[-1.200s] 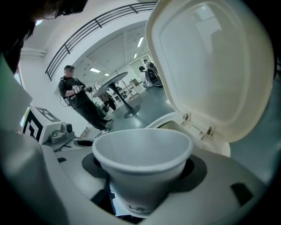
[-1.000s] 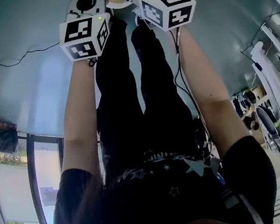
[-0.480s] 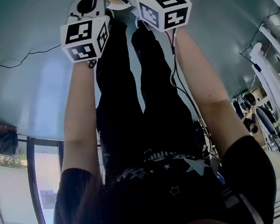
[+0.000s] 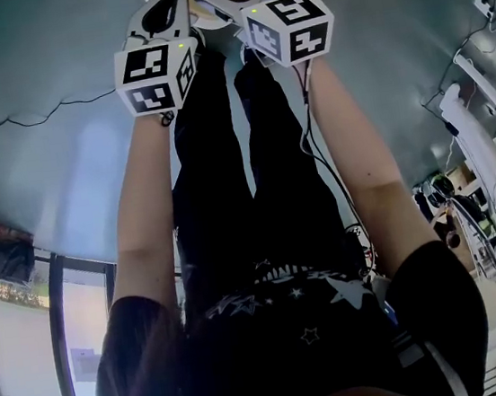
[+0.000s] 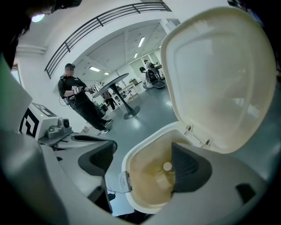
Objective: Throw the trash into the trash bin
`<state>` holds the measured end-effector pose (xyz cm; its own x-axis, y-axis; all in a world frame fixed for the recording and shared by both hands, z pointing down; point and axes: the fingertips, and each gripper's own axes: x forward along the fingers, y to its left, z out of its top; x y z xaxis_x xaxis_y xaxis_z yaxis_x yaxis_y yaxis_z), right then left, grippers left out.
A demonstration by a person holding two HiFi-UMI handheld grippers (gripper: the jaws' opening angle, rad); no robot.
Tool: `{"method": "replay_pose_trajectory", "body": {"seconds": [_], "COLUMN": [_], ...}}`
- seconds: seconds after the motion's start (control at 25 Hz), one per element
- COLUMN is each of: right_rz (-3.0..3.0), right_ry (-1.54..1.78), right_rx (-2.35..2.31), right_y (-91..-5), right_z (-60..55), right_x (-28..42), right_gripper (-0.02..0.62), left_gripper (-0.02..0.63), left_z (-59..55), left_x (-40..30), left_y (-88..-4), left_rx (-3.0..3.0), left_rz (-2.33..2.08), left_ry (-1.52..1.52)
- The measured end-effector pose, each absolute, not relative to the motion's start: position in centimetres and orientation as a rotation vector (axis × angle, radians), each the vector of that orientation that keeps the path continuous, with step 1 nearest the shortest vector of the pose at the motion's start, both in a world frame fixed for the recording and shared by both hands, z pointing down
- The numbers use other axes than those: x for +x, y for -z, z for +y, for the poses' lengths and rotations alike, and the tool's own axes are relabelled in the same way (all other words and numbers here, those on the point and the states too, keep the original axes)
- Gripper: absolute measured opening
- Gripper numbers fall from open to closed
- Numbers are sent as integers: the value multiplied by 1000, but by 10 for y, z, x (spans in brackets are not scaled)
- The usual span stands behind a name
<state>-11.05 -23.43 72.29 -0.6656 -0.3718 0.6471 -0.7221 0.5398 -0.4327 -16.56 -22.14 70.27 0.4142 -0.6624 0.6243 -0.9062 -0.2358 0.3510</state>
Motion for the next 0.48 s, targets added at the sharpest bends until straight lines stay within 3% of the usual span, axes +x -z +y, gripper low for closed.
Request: {"method": "replay_pose_trajectory", "body": {"seconds": [0.48], "right_rz": [-2323], "right_ry": [-945], "right_rx": [850], "right_y": [-672], "right_z": [-232], "right_x": [-85], "right_gripper": [414], "left_gripper": [11], "left_z": [-226], "left_x": [-140], "left_y": [-653], "left_rx": [2021], "left_rz": [-1354], "left_ry": [-438]}}
